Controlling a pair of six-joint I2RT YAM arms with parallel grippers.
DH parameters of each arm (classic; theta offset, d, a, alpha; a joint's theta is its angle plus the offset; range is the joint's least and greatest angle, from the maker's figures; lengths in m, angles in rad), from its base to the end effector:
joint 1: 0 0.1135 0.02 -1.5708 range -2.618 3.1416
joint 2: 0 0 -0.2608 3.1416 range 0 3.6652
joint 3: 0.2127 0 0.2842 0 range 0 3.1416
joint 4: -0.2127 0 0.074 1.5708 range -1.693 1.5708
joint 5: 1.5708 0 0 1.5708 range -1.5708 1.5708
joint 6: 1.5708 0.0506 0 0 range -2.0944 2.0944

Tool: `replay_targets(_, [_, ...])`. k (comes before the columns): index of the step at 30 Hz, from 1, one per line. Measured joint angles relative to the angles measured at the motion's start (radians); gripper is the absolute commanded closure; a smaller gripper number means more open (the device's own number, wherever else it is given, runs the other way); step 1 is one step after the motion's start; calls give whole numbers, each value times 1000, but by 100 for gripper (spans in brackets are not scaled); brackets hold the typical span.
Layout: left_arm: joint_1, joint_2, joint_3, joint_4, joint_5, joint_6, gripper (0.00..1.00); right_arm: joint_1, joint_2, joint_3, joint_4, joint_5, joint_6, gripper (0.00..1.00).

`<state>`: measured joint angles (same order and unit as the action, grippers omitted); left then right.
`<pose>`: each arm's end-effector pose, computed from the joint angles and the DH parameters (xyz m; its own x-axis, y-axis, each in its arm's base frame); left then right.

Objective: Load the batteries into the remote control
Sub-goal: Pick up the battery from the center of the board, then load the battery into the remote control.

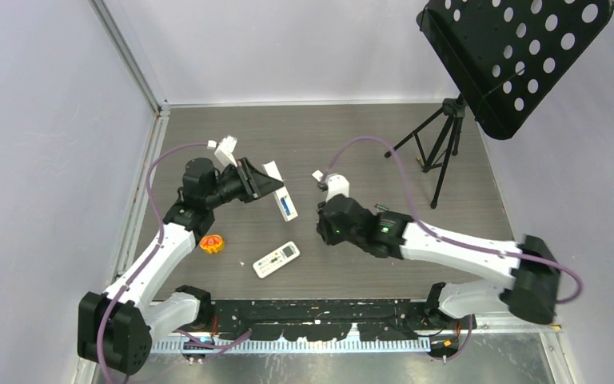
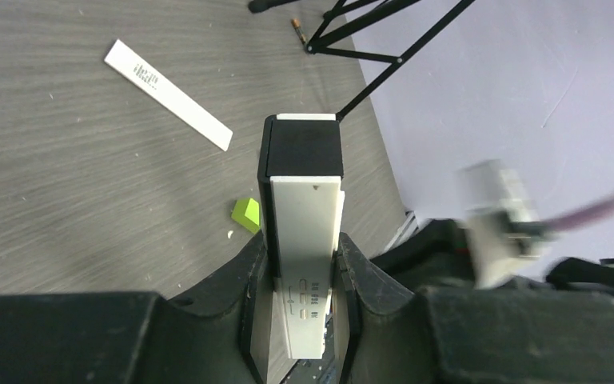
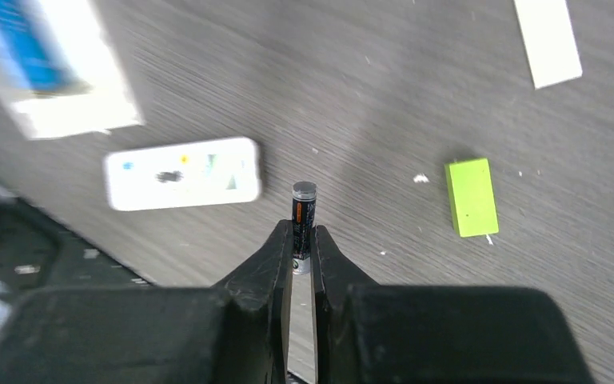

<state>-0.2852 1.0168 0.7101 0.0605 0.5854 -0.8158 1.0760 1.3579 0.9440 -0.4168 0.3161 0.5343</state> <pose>0.2593 -0.1052 0.2803 -0.7056 -0.4257 -0.5666 0.3428 0.4947 -0.7986 0.1685 0.2792 0.2215 -0.6770 -0.2355 -0.6973 -0.4556 0.8781 0.1459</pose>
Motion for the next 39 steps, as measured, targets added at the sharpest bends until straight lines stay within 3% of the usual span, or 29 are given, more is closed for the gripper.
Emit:
replay_targets(6, [-8, 48, -27, 34, 4, -50, 100, 0, -323, -87, 113, -55, -13, 87])
replay_targets(13, [-28, 83, -27, 120, 48, -97, 100, 0, -549, -202, 259, -140, -88, 87])
replay_targets(23, [-113, 146, -27, 229, 94, -173, 100, 0, -482, -169, 258, -163, -110, 86])
replay_targets(28, [-119, 188, -33, 290, 103, -256, 100, 0, -368, -77, 182, -114, -60, 83])
replay_targets(39, [-119, 214, -62, 372, 130, -349, 100, 0, -296, -32, 137, -70, -31, 80])
